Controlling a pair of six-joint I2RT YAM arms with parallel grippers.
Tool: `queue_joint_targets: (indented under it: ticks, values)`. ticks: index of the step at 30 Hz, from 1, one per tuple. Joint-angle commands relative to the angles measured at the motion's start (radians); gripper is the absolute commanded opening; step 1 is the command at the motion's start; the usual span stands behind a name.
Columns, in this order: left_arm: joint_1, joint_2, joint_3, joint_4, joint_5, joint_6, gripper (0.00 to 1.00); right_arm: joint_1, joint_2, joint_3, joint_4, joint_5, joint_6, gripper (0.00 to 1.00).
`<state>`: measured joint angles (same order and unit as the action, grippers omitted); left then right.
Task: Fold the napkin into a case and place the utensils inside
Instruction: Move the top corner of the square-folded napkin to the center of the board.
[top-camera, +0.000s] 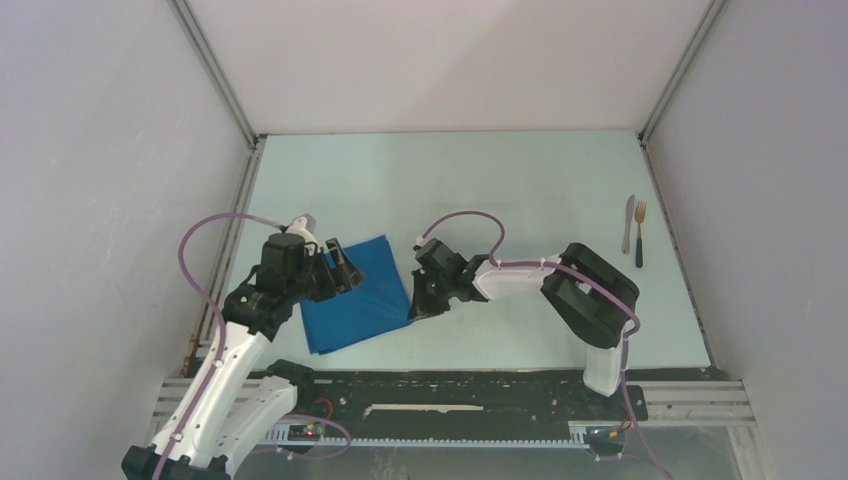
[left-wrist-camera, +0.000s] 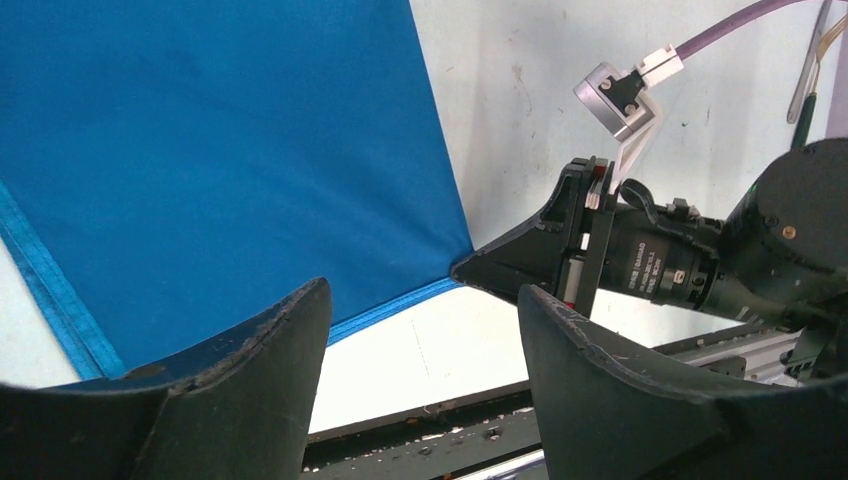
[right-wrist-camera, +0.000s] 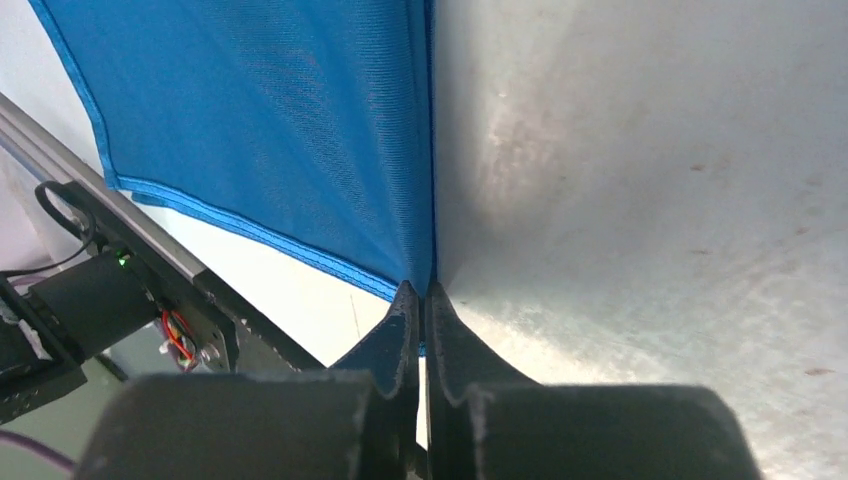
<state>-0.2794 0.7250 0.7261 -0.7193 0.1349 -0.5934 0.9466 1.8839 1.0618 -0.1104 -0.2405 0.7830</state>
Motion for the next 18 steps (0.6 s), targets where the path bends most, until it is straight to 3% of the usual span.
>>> queue_joint_targets:
  ticks: [1,6,12,18]
  values:
    - [-0.001,0.028,0.055,0.05,0.02,0.005,0.75,-0.089,0.013,-0.002,-0.096,-0.109,-0.094,0.0]
    - [-0.002,0.107,0.081,0.097,0.044,0.004,0.76,-0.223,-0.025,-0.032,-0.205,-0.215,-0.221,0.0]
    - [0.017,0.302,0.146,0.156,0.065,0.006,0.78,-0.464,0.013,0.0,-0.379,-0.51,-0.499,0.0]
    - [0.108,0.56,0.212,0.249,0.185,-0.029,0.81,-0.644,0.082,0.169,-0.551,-0.5,-0.635,0.0]
